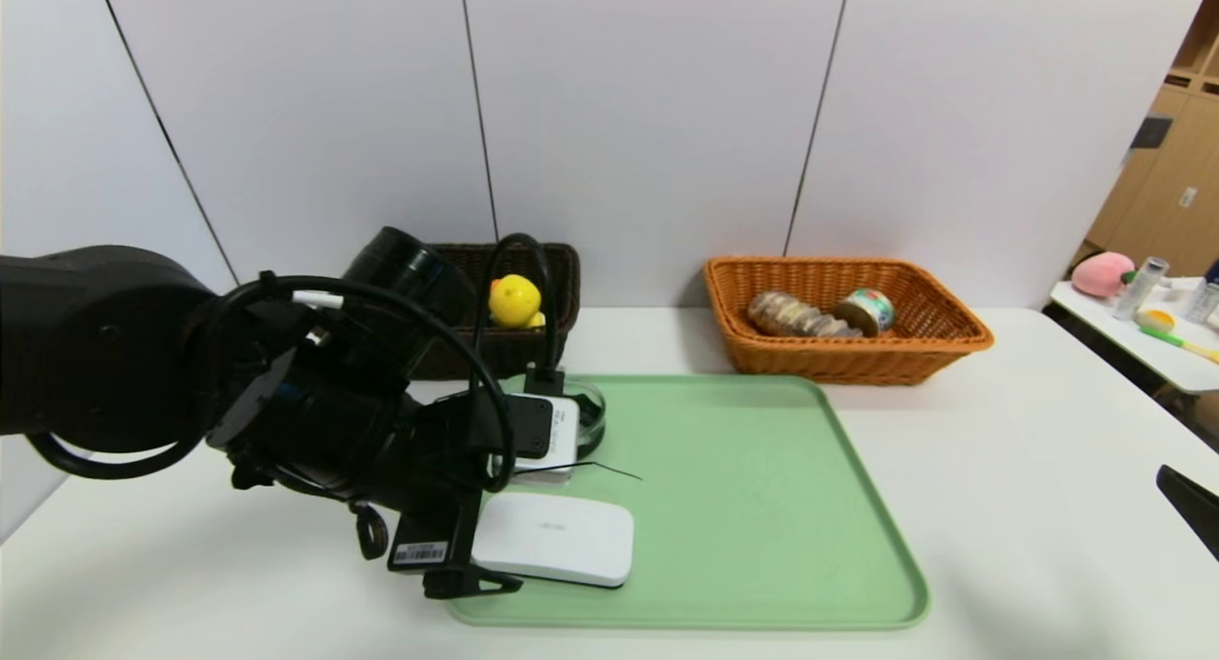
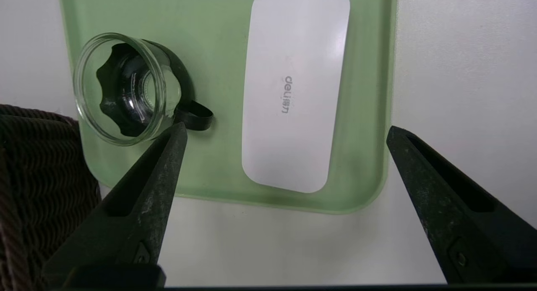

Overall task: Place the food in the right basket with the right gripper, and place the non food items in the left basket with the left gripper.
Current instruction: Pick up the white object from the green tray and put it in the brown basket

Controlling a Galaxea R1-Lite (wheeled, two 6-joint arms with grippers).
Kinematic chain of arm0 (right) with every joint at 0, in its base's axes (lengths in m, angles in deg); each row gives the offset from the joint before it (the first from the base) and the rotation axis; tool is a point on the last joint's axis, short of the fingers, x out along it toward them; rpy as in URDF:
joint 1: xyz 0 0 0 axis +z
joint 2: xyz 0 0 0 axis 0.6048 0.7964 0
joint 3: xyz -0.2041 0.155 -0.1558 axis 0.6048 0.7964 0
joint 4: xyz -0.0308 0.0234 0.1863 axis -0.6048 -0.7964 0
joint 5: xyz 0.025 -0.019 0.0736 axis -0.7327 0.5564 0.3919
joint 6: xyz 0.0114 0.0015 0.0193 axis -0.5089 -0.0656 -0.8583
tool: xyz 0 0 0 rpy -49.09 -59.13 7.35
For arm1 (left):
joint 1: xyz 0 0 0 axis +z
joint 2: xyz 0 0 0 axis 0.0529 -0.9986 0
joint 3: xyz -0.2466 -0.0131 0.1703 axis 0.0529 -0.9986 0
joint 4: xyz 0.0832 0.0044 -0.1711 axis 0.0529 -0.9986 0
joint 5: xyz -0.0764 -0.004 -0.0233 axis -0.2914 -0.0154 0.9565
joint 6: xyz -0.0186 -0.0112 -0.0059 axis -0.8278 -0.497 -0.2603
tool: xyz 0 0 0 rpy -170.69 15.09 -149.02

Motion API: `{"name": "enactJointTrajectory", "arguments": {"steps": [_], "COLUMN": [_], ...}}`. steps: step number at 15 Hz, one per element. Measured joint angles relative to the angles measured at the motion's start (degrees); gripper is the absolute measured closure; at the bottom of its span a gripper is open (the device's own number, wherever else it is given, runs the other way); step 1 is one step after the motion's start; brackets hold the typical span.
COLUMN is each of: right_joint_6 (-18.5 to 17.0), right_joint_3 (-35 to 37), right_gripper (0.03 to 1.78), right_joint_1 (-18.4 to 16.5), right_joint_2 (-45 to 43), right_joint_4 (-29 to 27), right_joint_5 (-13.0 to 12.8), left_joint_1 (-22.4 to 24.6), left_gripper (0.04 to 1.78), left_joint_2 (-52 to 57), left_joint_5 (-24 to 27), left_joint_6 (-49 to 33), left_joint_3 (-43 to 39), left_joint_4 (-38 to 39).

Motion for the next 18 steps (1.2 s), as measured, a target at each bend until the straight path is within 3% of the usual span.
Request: {"name": "enactJointTrajectory", "arguments": {"steps": [18], "right_joint_6": [-0.2], "right_joint_3": [-1.0], "right_gripper": [0.11], "right_joint_1": [-0.1], "right_joint_2": [0.0], "right_joint_4": [0.0], "right_joint_5": [0.2], "left_joint_1": [-0.2], "left_gripper": [0.13], "left_joint_2": [-9.9], "left_joint_5": [-0.1], "left_joint_6": [-0.3], "left_joint_3": [0.1], "left_joint_4": [3.0]}}
